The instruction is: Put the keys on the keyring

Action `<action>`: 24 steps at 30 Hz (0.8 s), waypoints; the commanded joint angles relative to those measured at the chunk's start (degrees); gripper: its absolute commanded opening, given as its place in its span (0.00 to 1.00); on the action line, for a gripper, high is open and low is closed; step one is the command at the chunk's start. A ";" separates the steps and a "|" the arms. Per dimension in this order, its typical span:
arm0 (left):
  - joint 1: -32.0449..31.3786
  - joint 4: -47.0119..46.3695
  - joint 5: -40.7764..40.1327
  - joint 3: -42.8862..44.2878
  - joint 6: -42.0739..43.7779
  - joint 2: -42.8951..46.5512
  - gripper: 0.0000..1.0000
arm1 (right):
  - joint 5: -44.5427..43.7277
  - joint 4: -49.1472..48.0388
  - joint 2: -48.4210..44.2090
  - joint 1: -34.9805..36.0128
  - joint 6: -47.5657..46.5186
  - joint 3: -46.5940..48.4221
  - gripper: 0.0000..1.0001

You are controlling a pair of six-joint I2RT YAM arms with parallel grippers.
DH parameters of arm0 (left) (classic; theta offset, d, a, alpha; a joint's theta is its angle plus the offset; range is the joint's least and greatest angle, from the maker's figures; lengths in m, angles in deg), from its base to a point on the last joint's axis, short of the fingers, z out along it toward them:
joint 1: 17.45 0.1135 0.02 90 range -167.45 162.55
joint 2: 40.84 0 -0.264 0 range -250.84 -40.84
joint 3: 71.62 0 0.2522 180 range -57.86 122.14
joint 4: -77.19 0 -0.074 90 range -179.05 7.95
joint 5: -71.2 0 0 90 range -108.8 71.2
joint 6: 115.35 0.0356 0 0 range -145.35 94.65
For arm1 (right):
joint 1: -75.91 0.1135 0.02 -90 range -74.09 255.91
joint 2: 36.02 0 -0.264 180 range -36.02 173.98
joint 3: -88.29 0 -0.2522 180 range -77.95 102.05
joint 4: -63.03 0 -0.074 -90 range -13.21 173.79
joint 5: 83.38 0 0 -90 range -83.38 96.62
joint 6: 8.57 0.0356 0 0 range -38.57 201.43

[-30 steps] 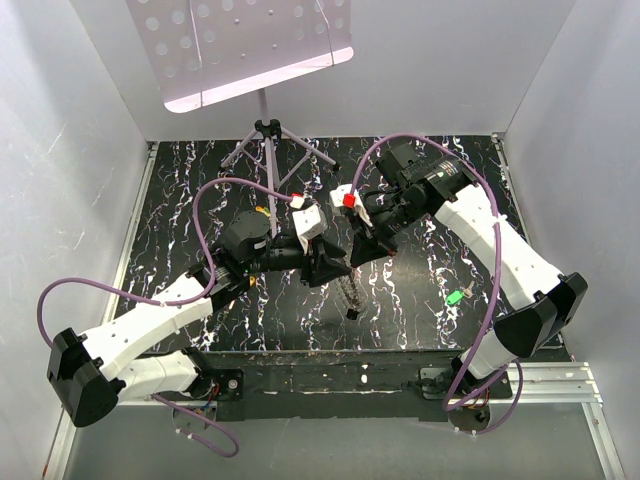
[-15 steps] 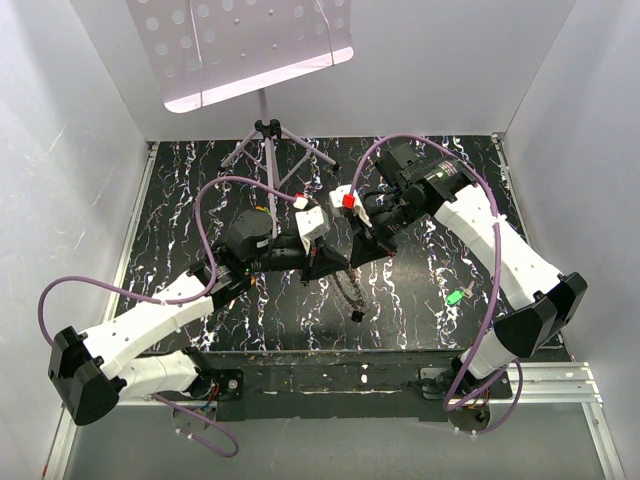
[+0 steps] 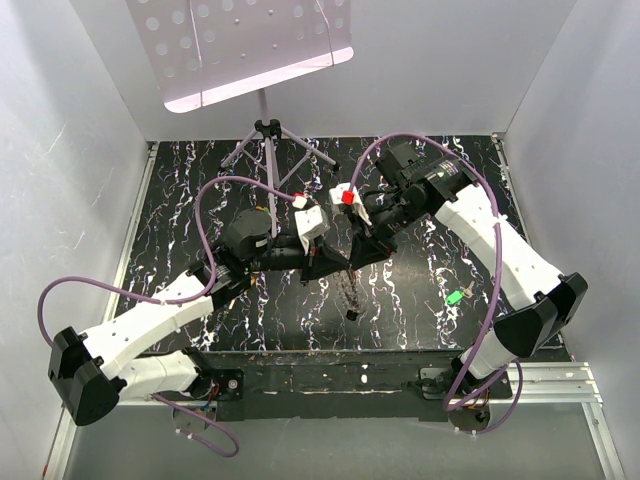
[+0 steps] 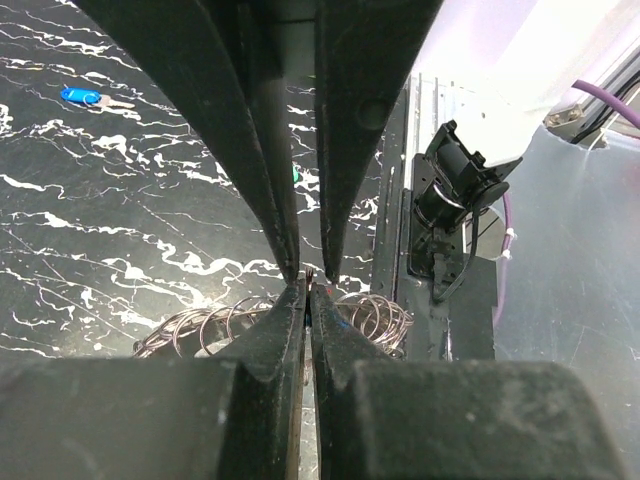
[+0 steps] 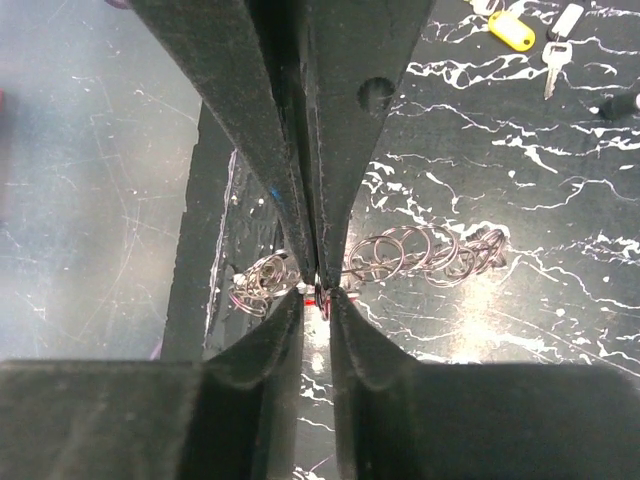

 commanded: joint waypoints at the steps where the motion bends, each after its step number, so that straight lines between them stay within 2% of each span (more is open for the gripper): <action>1: 0.22 -5.23 -0.07 -1.34 -1.81 3.50 0.00 | 2.97 8.11 -1.74 -0.03 1.78 3.26 0.29; 5: 0.22 -7.78 -0.60 -3.00 -3.30 4.73 0.00 | 3.93 8.11 -2.53 -1.08 2.13 3.88 0.37; 11: 0.22 -10.33 -1.48 -5.02 -4.27 6.22 0.00 | 6.12 8.81 -4.20 -4.07 1.52 4.49 0.39; 15: 0.13 -14.28 -1.74 -7.22 -5.41 7.45 0.00 | 11.74 7.94 -6.13 -7.05 -0.59 2.92 0.40; 21: 0.22 -23.15 -2.79 -11.09 -9.09 9.21 0.00 | 20.97 -2.94 -11.84 -8.29 -1.57 -7.88 0.41; 24: 0.22 -29.56 -4.55 -13.99 -12.26 10.44 0.00 | 22.65 -10.06 -13.77 -8.20 2.55 -12.10 0.41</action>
